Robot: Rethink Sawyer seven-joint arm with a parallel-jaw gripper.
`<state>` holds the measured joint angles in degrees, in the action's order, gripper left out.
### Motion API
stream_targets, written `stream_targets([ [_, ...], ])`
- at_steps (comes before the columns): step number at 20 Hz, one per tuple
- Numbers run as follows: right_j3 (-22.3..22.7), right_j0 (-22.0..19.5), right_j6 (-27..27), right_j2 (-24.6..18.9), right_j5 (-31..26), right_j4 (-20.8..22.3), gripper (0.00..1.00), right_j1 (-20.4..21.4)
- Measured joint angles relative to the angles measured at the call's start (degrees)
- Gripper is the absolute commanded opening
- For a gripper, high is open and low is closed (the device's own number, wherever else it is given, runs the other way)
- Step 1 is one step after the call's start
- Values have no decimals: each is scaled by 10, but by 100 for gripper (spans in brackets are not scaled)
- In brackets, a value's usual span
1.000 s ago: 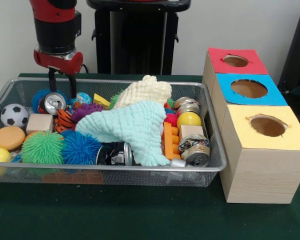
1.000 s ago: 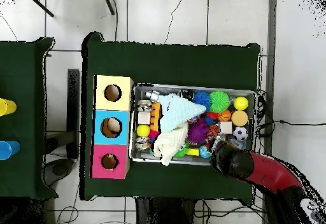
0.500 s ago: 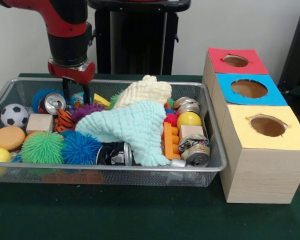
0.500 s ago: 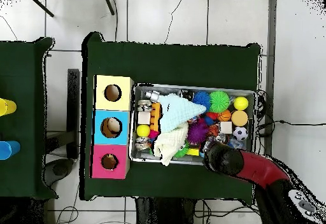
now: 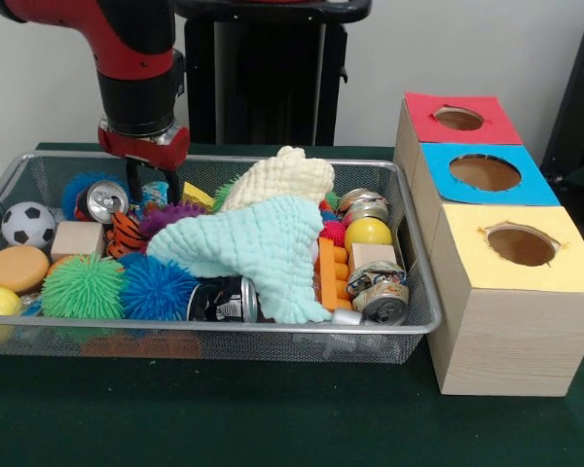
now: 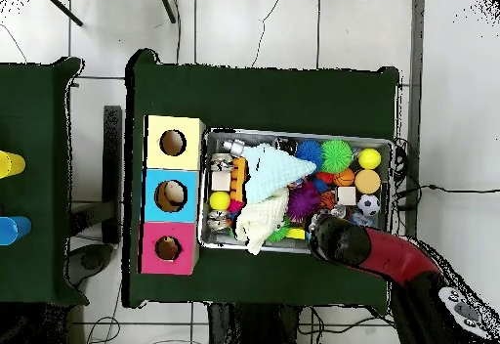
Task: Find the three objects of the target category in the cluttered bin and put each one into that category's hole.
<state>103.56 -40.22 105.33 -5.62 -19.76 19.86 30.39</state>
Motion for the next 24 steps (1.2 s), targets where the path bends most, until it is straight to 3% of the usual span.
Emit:
stream_targets([
  [14, -3, 0, 0, 0, -9, -6, 100, 1],
  [24, -26, 1, 0, -1, -74, -25, 100, 14],
])
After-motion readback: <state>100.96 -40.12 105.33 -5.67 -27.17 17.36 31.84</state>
